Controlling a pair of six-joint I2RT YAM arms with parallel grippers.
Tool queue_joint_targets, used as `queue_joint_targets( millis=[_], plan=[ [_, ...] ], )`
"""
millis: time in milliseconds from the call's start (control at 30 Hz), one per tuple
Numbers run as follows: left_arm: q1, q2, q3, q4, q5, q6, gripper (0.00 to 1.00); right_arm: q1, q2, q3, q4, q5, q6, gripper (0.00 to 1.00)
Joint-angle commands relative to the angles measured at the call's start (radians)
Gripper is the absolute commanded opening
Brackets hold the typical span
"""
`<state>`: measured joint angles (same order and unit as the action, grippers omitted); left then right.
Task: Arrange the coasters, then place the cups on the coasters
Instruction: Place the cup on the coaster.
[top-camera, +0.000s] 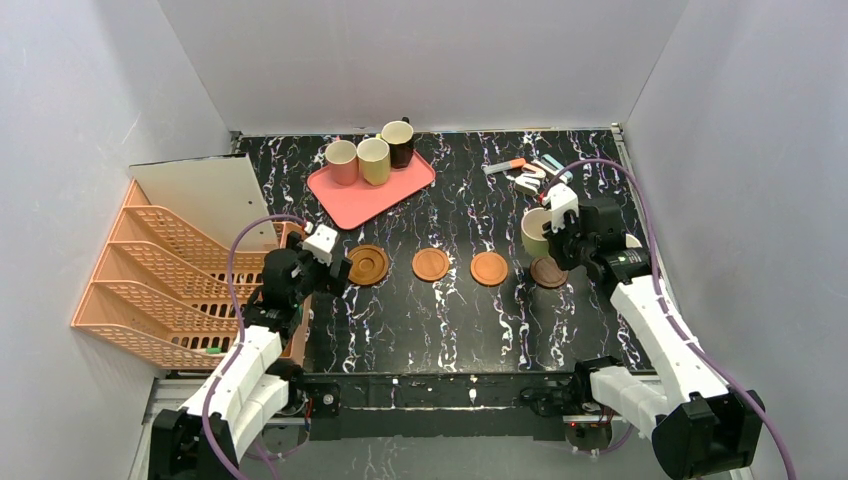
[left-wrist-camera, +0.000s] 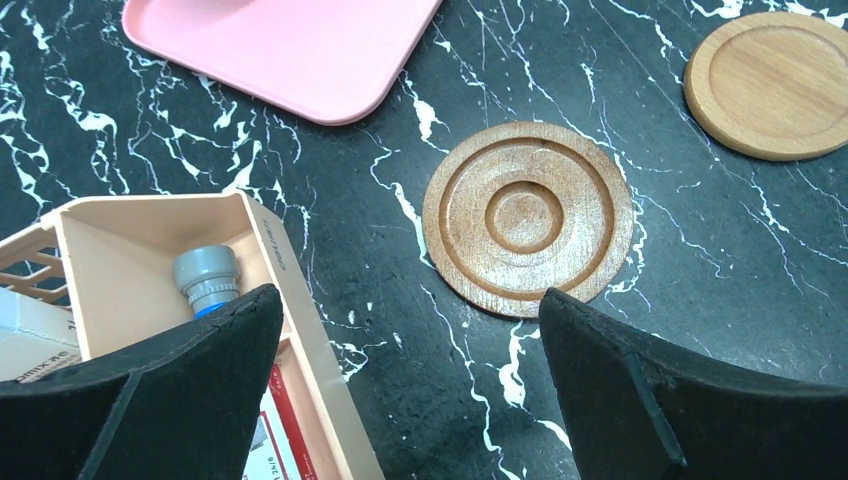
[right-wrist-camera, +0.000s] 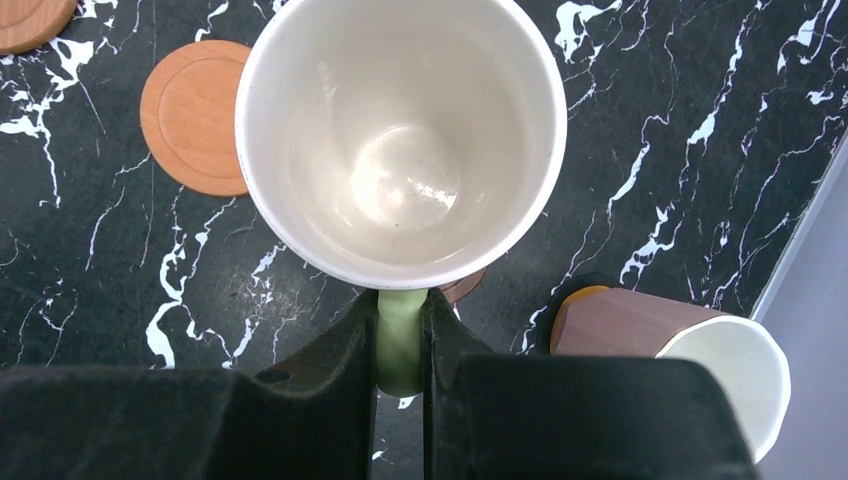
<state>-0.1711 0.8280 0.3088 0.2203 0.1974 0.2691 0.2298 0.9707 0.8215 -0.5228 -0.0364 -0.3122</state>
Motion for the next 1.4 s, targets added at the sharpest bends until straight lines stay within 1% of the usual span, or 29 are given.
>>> queue_joint_targets(
  millis=[0, 200, 500, 1000, 1367],
  plan=[
    [0.007, -0.046, -0.017, 0.019, -0.012, 0.001, 0.98, -0.014, -0.004, 0.013, 0.119, -0.001, 0.020, 0.01],
    [0.007, -0.041, -0.017, 0.019, -0.014, 0.002, 0.98, -0.023, 0.061, 0.011, 0.121, -0.014, 0.025, 0.01],
    [0.007, -0.037, -0.022, 0.031, -0.026, 0.005, 0.98, -0.025, -0.002, 0.008, 0.147, -0.024, 0.037, 0.01],
    [0.007, -0.045, -0.034, 0.048, -0.043, 0.008, 0.98, -0.024, 0.015, 0.001, 0.152, -0.014, 0.042, 0.01],
    [0.007, -0.035, -0.033, 0.051, -0.049, 0.009, 0.98, -0.024, 0.050, -0.001, 0.176, 0.032, 0.063, 0.01]
  ],
)
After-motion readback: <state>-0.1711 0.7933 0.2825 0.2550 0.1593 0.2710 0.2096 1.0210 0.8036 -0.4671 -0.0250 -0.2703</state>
